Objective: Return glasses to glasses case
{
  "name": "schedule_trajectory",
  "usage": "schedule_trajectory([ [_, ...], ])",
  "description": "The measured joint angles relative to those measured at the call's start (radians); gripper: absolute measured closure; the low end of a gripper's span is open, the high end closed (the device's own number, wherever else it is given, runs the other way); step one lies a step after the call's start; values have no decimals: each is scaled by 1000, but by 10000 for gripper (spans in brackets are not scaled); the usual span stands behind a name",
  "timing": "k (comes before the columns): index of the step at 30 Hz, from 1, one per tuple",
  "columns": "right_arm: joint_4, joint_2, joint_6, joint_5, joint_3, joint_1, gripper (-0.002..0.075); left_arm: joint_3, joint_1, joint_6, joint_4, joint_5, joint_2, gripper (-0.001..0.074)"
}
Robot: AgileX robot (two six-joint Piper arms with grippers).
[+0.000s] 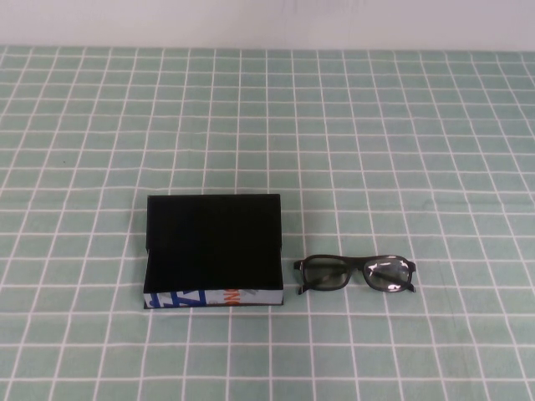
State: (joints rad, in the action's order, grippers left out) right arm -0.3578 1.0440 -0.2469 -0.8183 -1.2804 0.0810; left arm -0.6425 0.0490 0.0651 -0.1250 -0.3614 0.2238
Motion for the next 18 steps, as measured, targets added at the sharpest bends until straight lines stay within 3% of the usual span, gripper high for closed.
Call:
schedule_trajectory([
  [4, -8, 82, -36, -82, -4, 0, 739, 0, 0, 0, 2, 7, 2, 737],
  [9, -17, 191, -291, -207, -4, 28, 739, 0, 0, -17, -3, 8, 2, 737],
  [18, 69, 355, -575, -280, -20, 211, 739, -1, 0, -33, -28, -190, 36, 737],
])
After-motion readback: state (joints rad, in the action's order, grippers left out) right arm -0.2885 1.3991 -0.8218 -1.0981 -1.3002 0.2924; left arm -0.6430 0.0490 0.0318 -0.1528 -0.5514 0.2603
